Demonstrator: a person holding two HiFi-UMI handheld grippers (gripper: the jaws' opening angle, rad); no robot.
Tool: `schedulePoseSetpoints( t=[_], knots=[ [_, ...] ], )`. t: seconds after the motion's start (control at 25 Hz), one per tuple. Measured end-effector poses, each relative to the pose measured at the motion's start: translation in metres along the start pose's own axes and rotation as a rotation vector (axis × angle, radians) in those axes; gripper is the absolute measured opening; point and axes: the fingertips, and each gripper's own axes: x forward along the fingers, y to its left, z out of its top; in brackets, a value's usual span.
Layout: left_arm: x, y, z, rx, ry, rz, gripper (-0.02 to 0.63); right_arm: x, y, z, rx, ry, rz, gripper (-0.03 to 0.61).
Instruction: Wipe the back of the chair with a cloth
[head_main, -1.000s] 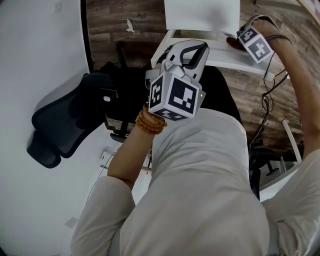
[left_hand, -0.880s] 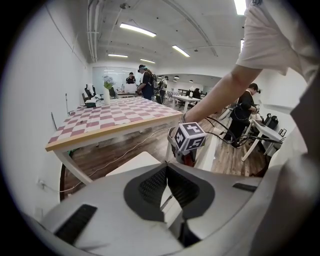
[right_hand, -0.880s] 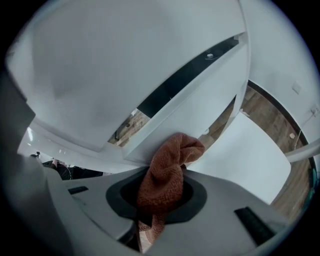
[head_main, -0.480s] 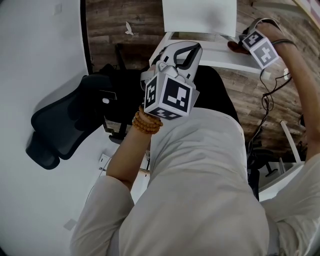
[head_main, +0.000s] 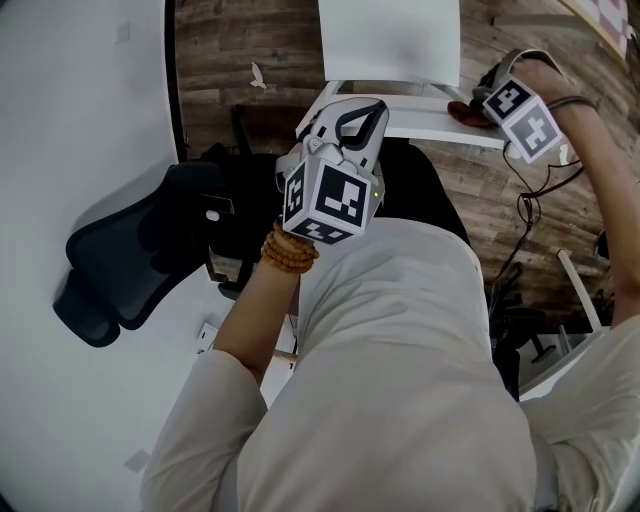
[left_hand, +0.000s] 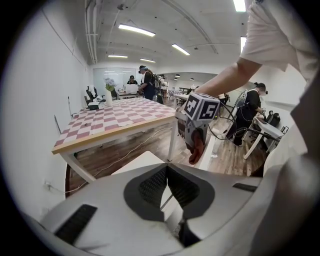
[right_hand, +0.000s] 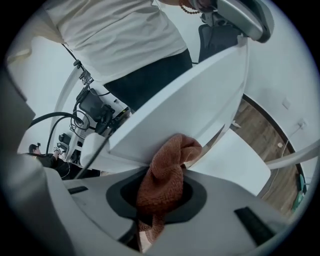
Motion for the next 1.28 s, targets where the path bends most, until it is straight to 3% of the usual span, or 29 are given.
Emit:
schedulePoseSetpoints(
  t=[0.28,0.48,0.84,1.04,1.28],
  knots=[
    [-0.01,0.0,0.006,0.001,-0.004,0.011,0.017,-0.027,0.008,0.013,0.007,-0.016,-0.035,0.086],
    [-0.013,0.005,0.014,-0.007,-0.021,0.023,0.018,-0.048,0.003,0.017,0.076,-0.075,-0.106,0.087],
    [-0.035,0.013,0.041,-0.038,-0.1,0.058,0.018,-0.108,-0.008,0.037,0.336,-0.3,-0.412,0.086],
    [-0.06,0.019,0.061,-0.063,-0.181,0.09,0.017,-0.156,-0.013,0.061,0.515,-0.521,-0.632,0.086],
    [-0.089,0.016,0.087,-0.071,-0.258,0.103,0.017,-0.222,-0.013,0.103,0.658,-0.818,-0.857,0.086]
  ],
)
